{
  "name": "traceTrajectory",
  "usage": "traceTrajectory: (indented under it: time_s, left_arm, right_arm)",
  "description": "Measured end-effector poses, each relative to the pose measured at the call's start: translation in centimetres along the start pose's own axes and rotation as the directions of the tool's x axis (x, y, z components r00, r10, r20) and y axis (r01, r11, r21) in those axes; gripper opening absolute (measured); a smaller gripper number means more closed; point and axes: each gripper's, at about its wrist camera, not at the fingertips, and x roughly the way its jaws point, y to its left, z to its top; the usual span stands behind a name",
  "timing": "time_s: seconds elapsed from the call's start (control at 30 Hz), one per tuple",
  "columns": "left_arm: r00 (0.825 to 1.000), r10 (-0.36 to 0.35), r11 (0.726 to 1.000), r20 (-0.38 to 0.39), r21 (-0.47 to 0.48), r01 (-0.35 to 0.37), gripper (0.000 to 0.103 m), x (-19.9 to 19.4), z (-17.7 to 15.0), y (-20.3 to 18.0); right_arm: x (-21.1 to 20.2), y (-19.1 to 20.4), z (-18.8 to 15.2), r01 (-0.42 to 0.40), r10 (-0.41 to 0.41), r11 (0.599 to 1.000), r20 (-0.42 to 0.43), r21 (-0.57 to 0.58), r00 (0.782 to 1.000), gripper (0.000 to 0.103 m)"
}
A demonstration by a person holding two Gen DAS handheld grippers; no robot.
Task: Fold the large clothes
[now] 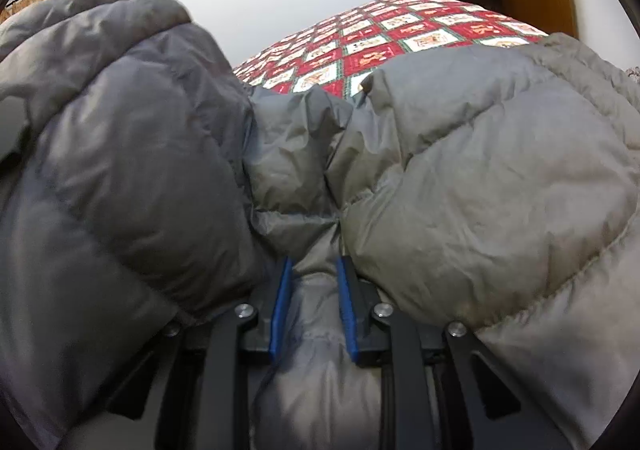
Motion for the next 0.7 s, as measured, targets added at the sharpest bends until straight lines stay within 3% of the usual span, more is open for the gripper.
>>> traceTrajectory:
  time_s: [0.23, 0.53, 0.7]
  left_arm:
    - [0.999, 0.041, 0.997, -0.019, 0.069, -0.039, 0.03, 1.1, -0.5, -2.8]
    - [0.987, 0.15, 0.967, -0.055, 0.216, -0.135, 0.03, 4.0, -2.2, -7.2]
    - [0.978, 0.191, 0.946, -0.084, 0.281, -0.16, 0.03, 6.7, -4.2, -9.1]
  right_arm:
    - [-4.4, -2.4, 0.3, -0.037, 0.035, 0.999, 0.053, 0.03, 0.998, 0.025]
    - [-10.6, -6.8, 0.6, 0.057, -0.063, 0.997, 0.135, 0.049, 0.989, 0.03]
    - [-12.3, -9.5, 0.8, 0.067, -0.081, 0.993, 0.146, 0.093, 0.986, 0.033]
